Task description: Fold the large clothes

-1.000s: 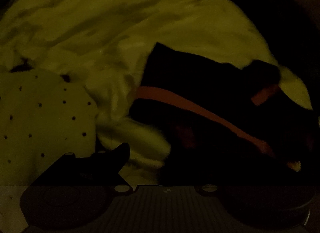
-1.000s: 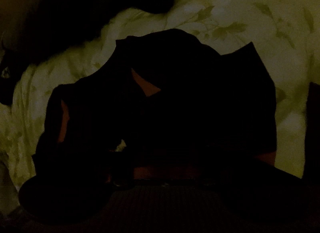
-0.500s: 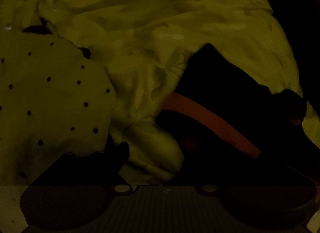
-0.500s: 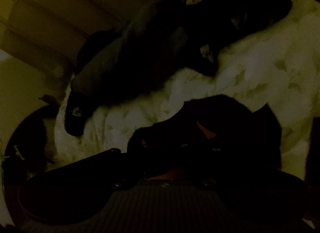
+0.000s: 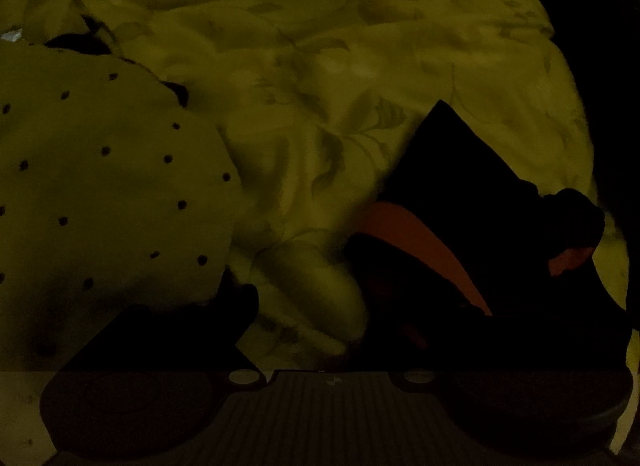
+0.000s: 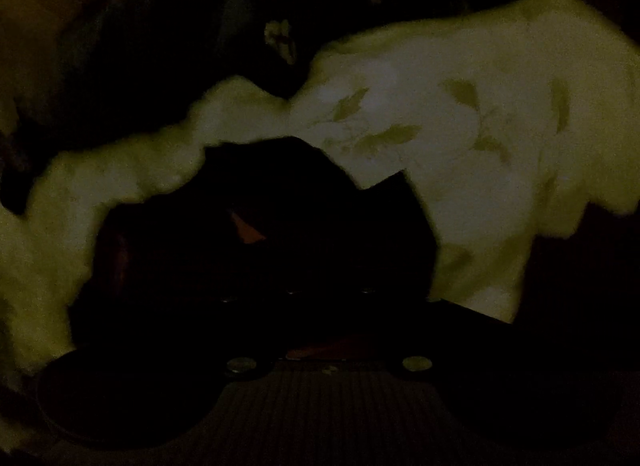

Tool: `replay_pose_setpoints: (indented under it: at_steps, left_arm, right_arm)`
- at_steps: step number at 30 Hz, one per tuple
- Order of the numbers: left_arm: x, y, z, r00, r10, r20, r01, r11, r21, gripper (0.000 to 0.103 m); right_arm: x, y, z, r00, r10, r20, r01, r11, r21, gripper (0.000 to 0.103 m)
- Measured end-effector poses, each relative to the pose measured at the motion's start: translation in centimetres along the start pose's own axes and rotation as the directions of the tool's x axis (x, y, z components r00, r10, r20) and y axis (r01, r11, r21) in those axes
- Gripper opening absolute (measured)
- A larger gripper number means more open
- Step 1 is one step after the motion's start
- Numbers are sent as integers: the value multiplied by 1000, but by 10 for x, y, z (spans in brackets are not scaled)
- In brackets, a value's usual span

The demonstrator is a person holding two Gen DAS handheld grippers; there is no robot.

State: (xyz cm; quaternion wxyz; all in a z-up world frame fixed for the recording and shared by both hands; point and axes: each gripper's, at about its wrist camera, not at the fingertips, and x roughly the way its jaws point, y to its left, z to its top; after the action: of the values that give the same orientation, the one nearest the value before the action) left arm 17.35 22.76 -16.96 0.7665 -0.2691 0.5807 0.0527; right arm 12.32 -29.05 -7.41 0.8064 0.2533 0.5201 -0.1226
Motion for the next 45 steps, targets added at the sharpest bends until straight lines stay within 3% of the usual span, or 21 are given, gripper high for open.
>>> replay_pose_setpoints:
  at_steps: [2,7,11,14,18,19,21,24,27,31,35,40,43,45]
  left_arm:
    - [-6,2,-2,1000,-5,-5,5,1000,-3,103]
    - [-22,3,-11,1000,19,5,-19,999,37,103]
    - [-46,0,-22,996,51,79,-56,997,55,103]
    - [-59,-27,-27,986,44,161,-71,985,159,103]
    - [-46,-74,-29,981,-15,194,-56,933,357,103]
    - [-39,-83,-29,982,-5,191,-70,919,387,103]
    - [-12,-98,-29,984,75,163,-142,879,456,103]
    - [16,-99,-33,979,168,120,-206,838,505,103]
    - [14,-91,-33,980,163,115,-199,840,504,103]
    - [-13,-74,-34,980,145,140,-196,848,492,103]
    - [-52,-44,-41,978,88,188,-166,873,458,103]
    - [-93,-4,-60,971,74,229,-164,901,401,103]
    - [-110,18,-77,967,82,239,-177,894,411,103]
    - [-117,33,-92,972,73,222,-167,882,441,103]
  right_arm:
    - [10,-7,-1,997,-71,-27,71,997,-12,7]
    - [0,-22,-4,997,-76,-11,76,996,55,10]
    - [-22,0,-13,998,-42,51,46,996,-76,11]
    - [-23,26,-26,998,19,52,-7,973,-231,21]
    - [-1,48,-40,1000,18,-9,-20,943,-331,25]
    - [7,50,-42,1000,6,-29,-15,940,-340,34]
    - [28,49,-46,994,-53,-92,19,940,-342,43]
    - [45,39,-52,983,-88,-159,34,948,-316,43]
    - [43,36,-51,983,-79,-165,26,952,-305,44]
    - [14,33,-49,995,-34,-99,1,949,-315,60]
    - [-28,21,-54,999,41,-34,-50,938,-342,61]
    - [-74,7,-73,995,103,-2,-92,883,-461,66]
    - [-90,-3,-96,995,94,-16,-87,836,-542,67]
    - [-93,-12,-114,994,97,-53,-110,829,-548,67]
